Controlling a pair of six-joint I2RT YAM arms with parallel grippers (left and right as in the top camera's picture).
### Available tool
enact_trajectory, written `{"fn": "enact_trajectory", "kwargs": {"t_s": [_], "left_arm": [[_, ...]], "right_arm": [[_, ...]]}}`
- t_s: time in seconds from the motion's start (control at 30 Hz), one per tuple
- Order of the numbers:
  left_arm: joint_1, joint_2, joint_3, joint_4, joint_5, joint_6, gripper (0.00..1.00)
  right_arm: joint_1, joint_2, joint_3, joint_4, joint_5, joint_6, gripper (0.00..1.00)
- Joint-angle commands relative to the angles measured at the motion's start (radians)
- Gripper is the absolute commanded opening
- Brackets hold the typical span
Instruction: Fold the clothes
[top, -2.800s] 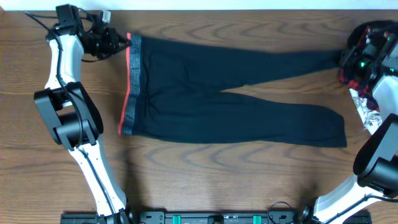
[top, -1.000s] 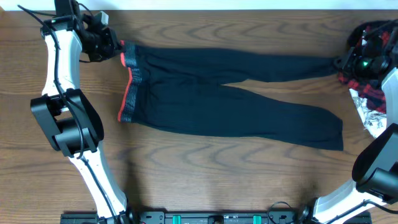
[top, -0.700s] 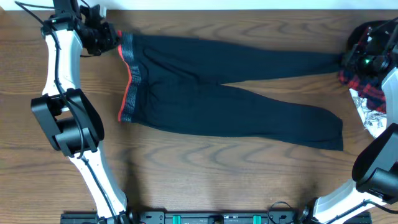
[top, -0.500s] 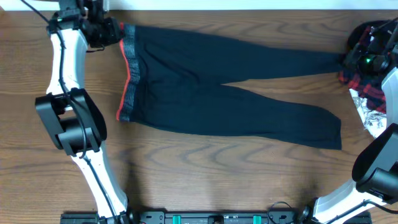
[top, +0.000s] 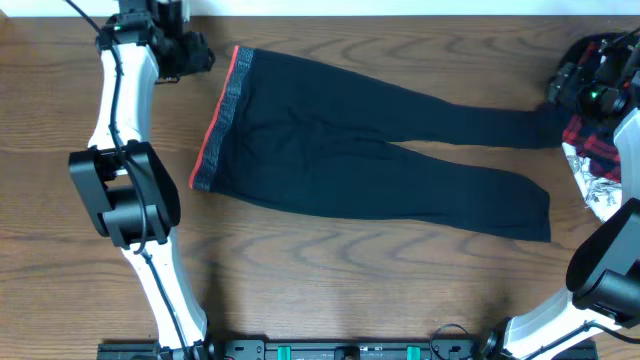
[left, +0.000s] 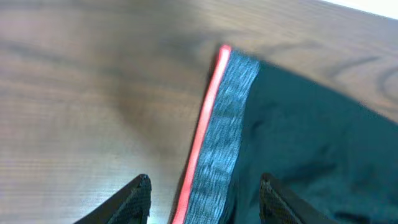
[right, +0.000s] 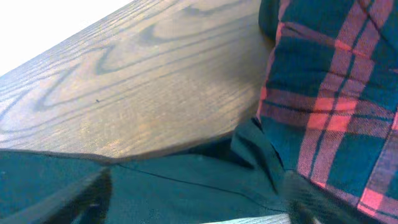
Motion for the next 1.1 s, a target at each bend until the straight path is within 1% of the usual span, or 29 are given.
{"fn": "enact_trajectory", "kwargs": {"t_s": [0.0, 0.1, 0.13, 0.27, 0.3, 0.33, 0.4, 0.47, 0.67, 0.77, 0.93, 1.07], "left_arm": [[0.015, -0.004, 0.007, -0.058, -0.029, -0.011, 0.56], [0.014, -0.016, 0.007, -0.175, -0.029, -0.011, 0.56], [0.014, -0.019, 0.007, -0.203, -0.029, -0.011, 0.56], [0.014, -0.024, 0.007, -0.425, -0.03, -0.011, 0.55], [0.014, -0.024, 0.007, -0.463, -0.034, -0.011, 0.53], [0.014, -0.025, 0.007, -0.515, -0.051, -0.013, 0.49], [0.014, -0.031, 0.007, -0.571, -0.096, -0.027, 0.44], [0.014, -0.051, 0.007, -0.612, -0.134, -0.027, 0.43], [0.015, -0.205, 0.007, -0.645, -0.14, -0.027, 0.43], [0.014, -0.276, 0.007, -0.655, -0.141, -0.03, 0.43], [0.014, -0.386, -0.047, -0.659, -0.146, -0.03, 0.43], [0.014, -0.466, -0.17, -0.632, -0.191, -0.053, 0.43]], "right_arm": [[0.007, 0.016, 0.02, -0.027, 0.013, 0.002, 0.92], [0.007, 0.015, 0.02, -0.122, 0.014, 0.001, 0.98], [0.007, 0.014, 0.02, -0.15, 0.017, 0.002, 0.99], [0.01, -0.001, 0.02, -0.303, 0.056, 0.003, 0.99], [0.011, -0.008, 0.02, -0.341, 0.068, 0.007, 0.99], [0.011, -0.021, 0.02, -0.388, 0.085, 0.012, 0.99], [0.011, -0.043, 0.02, -0.443, 0.107, 0.016, 0.99], [0.01, -0.082, 0.02, -0.497, 0.137, 0.016, 0.99], [0.01, -0.227, 0.014, -0.608, 0.155, -0.006, 0.99], [0.01, -0.292, -0.024, -0.634, 0.156, -0.002, 0.99], [0.0, -0.426, -0.198, -0.6, 0.151, 0.018, 0.99], [0.0, -0.495, -0.362, -0.528, 0.147, 0.034, 0.99]]}}
